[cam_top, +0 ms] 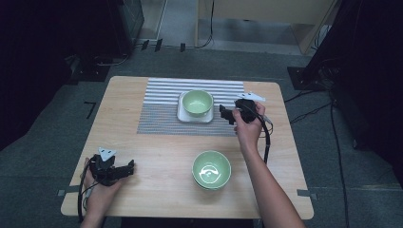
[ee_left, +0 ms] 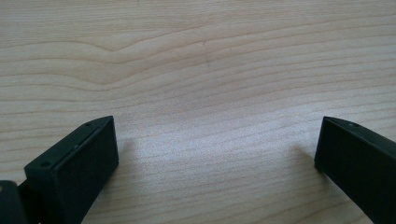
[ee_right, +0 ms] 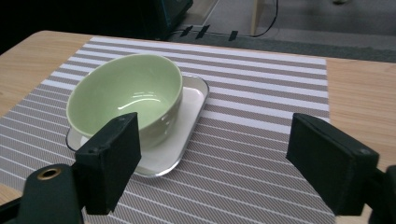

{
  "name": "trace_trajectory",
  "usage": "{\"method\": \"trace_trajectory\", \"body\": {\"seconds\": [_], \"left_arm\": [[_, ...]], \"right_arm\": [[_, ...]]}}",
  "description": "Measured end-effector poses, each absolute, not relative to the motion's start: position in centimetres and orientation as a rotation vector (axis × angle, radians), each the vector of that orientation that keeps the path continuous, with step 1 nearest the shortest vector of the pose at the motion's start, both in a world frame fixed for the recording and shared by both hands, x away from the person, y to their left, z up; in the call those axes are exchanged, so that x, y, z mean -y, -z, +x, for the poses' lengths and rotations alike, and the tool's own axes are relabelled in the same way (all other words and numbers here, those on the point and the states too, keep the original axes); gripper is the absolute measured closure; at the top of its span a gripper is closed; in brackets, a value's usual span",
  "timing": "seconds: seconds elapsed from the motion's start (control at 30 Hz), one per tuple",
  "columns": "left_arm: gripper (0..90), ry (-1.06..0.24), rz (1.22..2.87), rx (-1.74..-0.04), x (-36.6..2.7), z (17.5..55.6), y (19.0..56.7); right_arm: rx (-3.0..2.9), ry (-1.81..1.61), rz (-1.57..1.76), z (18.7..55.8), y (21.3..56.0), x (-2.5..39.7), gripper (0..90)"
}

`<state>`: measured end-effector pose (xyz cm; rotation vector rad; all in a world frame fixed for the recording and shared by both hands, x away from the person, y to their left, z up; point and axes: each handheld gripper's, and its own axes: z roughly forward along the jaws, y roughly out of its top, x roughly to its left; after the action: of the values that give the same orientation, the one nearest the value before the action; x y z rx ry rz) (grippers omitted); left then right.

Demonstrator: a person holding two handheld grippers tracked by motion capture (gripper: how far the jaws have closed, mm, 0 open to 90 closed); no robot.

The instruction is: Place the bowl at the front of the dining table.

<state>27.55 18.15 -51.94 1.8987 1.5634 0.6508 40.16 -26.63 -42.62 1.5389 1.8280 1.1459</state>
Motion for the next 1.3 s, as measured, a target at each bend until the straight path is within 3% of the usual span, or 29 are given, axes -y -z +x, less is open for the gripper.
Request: {"method": "trace_trajectory", "body": {"seconds": [1.3], "left_arm": [[0.0,-0.650,1.899,-1.564,-18.1,27.5,51.9]], "right_arm": [[-1.735,-1.108,1.617,30.9,47.1,33.8,17.6]]}}
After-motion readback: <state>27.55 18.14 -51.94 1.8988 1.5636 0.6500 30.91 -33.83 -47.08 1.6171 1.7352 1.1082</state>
